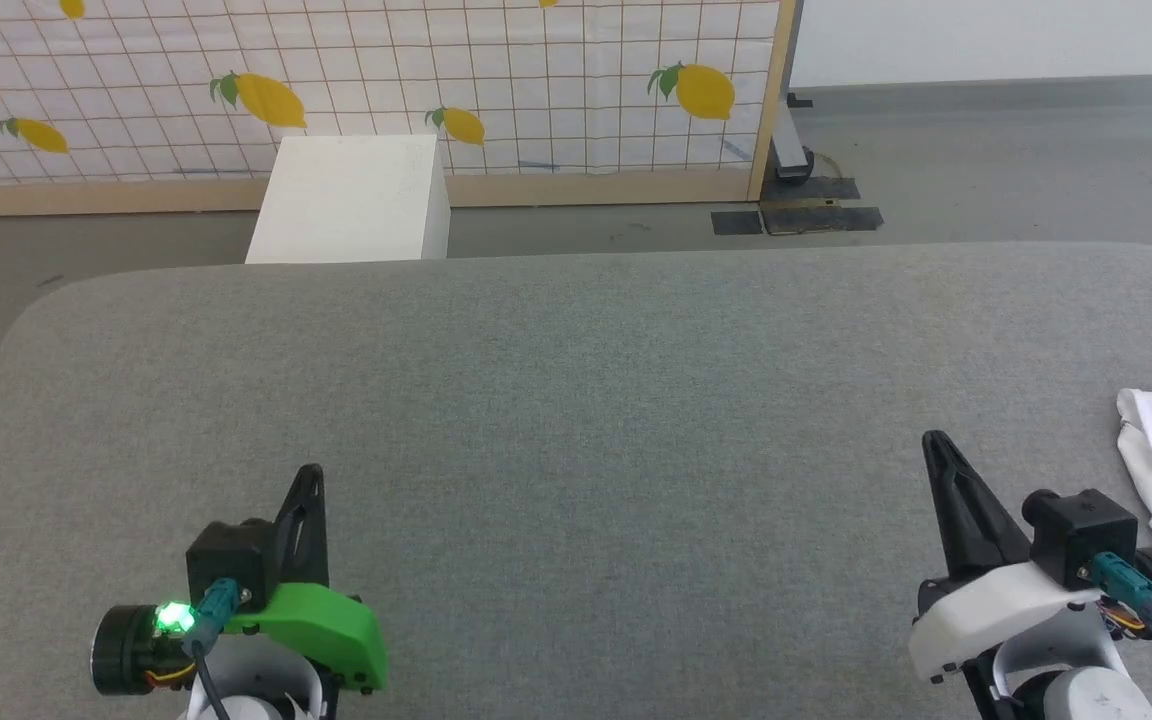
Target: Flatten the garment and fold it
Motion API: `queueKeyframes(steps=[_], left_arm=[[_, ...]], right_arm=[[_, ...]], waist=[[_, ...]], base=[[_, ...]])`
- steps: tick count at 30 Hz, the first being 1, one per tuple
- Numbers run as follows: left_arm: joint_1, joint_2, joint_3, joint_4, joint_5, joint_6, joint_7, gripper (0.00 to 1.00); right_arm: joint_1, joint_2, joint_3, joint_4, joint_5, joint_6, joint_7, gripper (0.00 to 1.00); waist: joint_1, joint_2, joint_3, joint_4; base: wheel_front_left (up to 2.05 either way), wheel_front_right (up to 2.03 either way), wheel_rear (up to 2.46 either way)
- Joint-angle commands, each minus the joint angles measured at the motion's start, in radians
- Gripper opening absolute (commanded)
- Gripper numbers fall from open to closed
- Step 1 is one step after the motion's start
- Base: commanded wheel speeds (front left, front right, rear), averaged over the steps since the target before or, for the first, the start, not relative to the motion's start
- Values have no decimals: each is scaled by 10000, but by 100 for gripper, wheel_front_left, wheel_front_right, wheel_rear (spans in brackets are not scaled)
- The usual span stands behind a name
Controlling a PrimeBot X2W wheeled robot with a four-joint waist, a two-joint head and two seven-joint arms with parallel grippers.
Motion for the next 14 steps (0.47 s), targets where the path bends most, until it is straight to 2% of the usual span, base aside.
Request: queueKeyframes(steps=[1,14], left_arm=[[28,-55,37,-94,80,99,63,0],[31,-74,50,-315,259,135,323,0]], right_arm=[[81,1,24,-86,-155,-13,54,0],[91,1,91,-262,-383,-14,312,0]], waist=[[0,0,0,1],[0,0,4,6]], base=[[0,0,0],[0,0,0]])
